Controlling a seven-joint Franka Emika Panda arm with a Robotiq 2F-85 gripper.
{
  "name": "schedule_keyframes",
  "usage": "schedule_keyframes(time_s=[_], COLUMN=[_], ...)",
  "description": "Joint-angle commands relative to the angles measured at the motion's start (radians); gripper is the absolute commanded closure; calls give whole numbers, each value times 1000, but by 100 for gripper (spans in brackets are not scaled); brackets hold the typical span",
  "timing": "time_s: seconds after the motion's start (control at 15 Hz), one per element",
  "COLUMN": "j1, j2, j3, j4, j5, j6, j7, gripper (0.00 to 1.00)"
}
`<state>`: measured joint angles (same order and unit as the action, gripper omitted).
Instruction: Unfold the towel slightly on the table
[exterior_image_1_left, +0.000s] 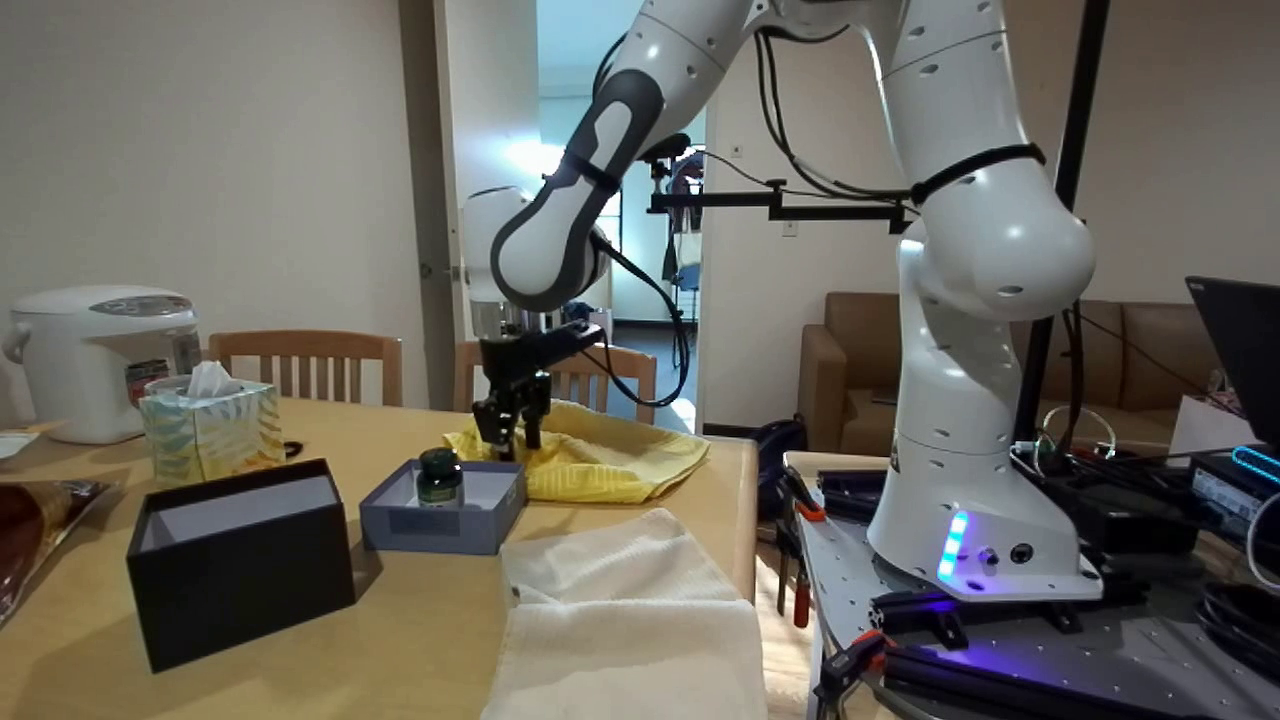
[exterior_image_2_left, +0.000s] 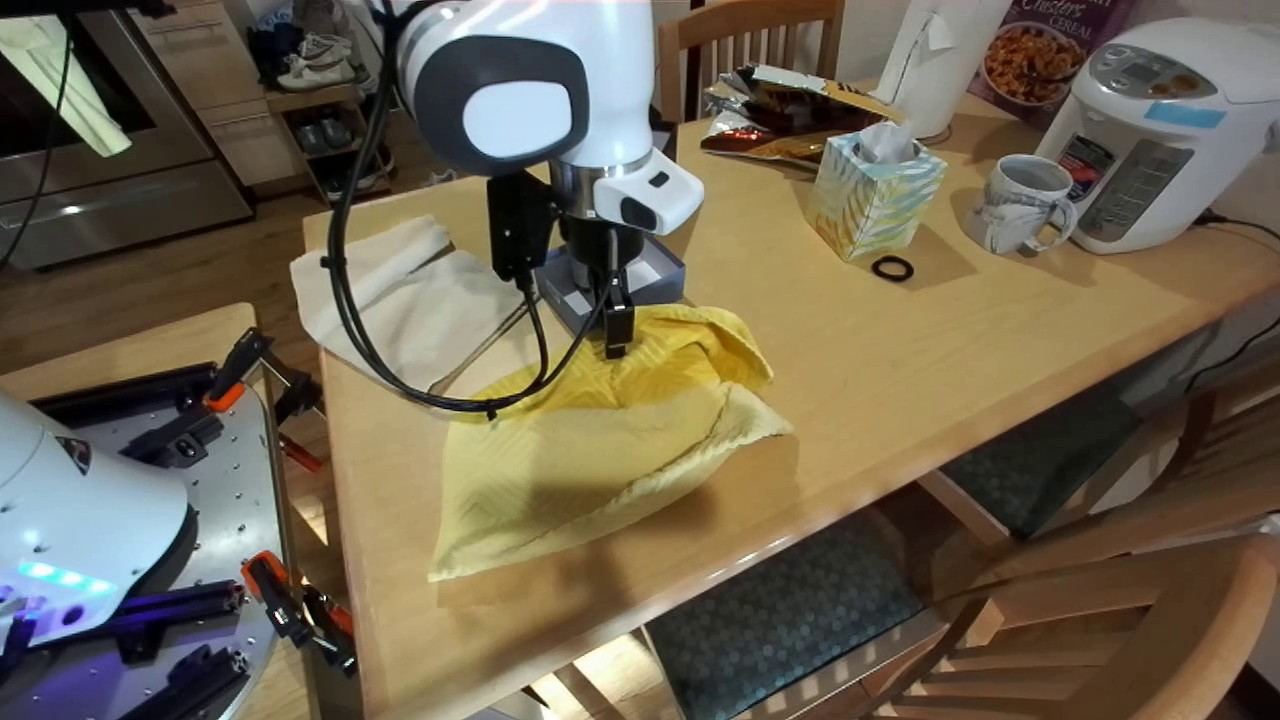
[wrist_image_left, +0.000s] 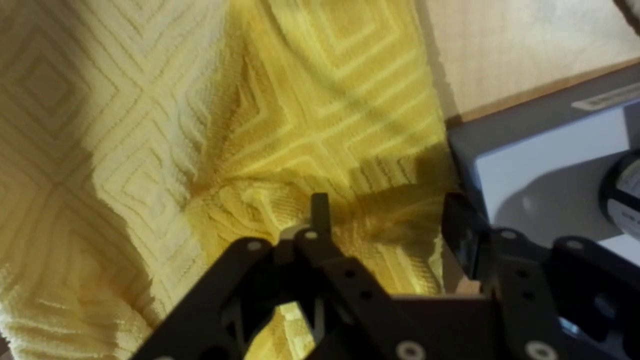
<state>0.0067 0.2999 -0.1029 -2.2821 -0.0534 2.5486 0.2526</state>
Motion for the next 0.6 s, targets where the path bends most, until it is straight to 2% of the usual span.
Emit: schedule_keyframes(time_s=[0.0, 0.07, 0.13, 0.33, 0.53], j1=[-57, -74, -81, -104, -98], j2=[-57, -88, -122, -226, -334], j3=[68, 88, 99, 126, 112], j4=[-36, -56, -77, -120, -140], j5=[118, 157, 177, 251, 331], j6=[-29, -26, -15, -45, -155], j7=[-182, -259, -325, -526, -733], gripper=[10, 3, 1, 0, 0])
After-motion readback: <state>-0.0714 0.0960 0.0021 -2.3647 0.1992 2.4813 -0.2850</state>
